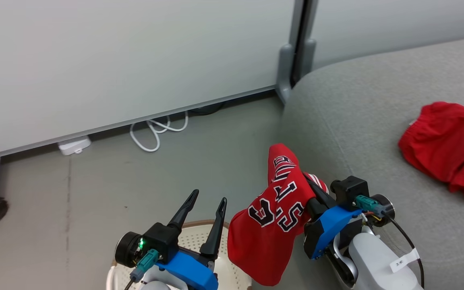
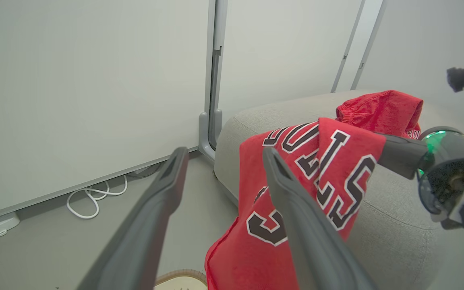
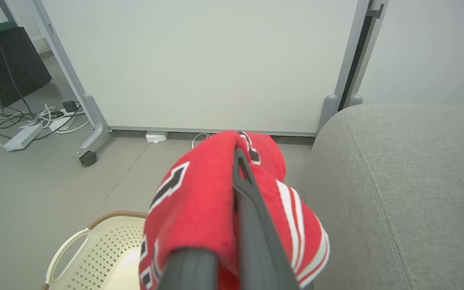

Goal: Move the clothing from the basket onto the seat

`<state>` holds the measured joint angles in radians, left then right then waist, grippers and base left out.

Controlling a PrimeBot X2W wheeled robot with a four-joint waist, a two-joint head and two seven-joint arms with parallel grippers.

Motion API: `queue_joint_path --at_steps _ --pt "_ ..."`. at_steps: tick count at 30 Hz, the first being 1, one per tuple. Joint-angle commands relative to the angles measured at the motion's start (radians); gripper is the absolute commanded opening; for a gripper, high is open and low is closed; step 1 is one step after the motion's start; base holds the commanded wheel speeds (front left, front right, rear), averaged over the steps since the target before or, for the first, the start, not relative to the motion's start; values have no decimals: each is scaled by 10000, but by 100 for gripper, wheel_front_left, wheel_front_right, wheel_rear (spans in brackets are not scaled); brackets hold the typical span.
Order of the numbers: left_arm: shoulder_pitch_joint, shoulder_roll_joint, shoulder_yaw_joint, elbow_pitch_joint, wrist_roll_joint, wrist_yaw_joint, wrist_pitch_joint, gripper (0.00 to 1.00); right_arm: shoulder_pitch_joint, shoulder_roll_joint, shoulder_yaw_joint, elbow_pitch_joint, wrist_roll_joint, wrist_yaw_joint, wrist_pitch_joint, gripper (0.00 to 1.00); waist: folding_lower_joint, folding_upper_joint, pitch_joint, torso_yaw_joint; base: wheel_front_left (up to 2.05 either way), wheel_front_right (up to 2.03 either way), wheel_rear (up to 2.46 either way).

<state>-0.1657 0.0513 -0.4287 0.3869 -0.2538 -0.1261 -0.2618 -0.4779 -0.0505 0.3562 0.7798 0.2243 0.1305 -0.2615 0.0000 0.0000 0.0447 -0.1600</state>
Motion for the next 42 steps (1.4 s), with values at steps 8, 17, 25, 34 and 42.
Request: queue_joint_path --at_steps 8,17,25,34,42 --pt "-238 -8 -59 36 22 -41 -47 100 18 2 205 -127 259 5 -51 0 0 0 205 -1591 0 0 0" --pt "-277 -6 -155 70 -39 -42 -47 100 76 2 254 -208 331 5 -51 0 0 0 188 -2836 0 0 0" --pt "-304 -3 -176 115 -4 -41 -48 100 148 4 202 -297 344 5 -53 0 0 0 228 -3662 0 0 0" --pt "-657 90 -624 284 -81 -42 -48 100 395 4 -388 -600 165 5 -53 0 0 0 524 -3873 0 0 0" --pt "-914 230 -907 385 -236 -42 -48 100 607 4 -635 -868 146 5 -51 0 0 0 699 -3911 0 0 0"
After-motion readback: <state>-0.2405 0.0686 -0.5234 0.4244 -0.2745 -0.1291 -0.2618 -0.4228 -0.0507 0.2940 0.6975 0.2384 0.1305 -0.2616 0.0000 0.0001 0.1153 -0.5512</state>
